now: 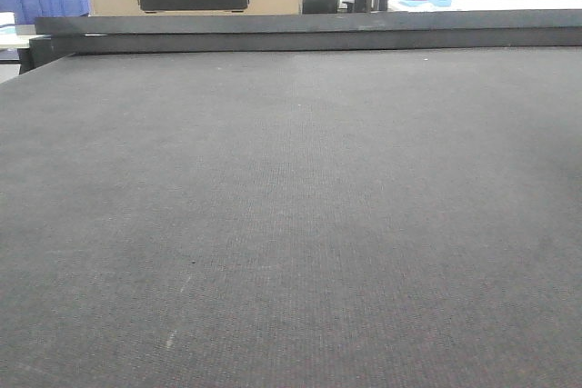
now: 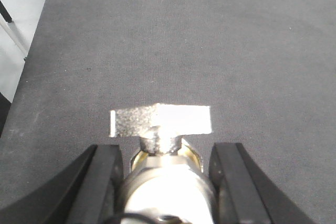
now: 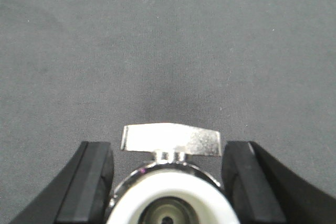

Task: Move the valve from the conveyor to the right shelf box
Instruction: 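Lift both held valves up off the conveyor belt, then drive the base away from the conveyor holding both valves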

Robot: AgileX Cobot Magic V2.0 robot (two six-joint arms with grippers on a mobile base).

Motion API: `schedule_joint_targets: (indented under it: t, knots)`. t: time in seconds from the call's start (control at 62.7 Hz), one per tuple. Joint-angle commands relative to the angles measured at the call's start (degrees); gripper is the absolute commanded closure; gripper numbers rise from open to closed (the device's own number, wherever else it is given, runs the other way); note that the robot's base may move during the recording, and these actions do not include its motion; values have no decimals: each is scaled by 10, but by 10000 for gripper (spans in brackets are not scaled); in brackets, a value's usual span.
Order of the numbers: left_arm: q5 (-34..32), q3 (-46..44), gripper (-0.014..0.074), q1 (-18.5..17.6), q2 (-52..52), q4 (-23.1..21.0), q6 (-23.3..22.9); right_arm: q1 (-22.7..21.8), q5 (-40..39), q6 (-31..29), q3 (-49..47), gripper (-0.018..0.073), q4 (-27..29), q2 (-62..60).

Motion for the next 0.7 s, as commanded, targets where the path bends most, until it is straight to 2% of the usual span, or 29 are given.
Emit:
schedule_joint_targets:
  t: [0.0,0.686]
  knots:
    - [-24,-8,707,-2,-5,-7,-1,-1,-32,-4,-5,722,0,-6]
    - [-24,-8,707,-2,-5,-6,-1,-1,-41,-4,-5,722,0,-6]
